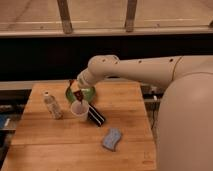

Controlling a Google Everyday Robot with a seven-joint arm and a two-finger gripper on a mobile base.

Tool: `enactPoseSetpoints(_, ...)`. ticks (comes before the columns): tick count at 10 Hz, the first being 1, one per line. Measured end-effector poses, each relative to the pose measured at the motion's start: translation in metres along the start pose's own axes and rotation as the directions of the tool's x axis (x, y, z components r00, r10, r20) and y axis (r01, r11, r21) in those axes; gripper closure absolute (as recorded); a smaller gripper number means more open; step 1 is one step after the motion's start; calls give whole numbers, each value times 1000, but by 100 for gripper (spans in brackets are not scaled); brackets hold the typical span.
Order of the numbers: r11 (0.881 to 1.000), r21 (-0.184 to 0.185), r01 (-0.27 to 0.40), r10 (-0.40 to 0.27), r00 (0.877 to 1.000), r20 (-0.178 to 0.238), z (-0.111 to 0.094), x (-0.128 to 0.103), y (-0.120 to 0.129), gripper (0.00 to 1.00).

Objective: Place the pepper in the ceramic bowl

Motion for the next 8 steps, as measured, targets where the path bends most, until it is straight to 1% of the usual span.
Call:
enactPoseSetpoints(4,1000,2,1,-1,1000,-1,0,1,-1,100)
enactPoseSetpoints(5,1000,11,10,-10,1000,1,-2,0,-3,100)
enactPoseSetpoints(6,1000,18,17,-17,1000,3,-3,-1,-8,100)
enactPoseSetpoints(8,999,35,42,-43,999,24,-11,-15,-30,100)
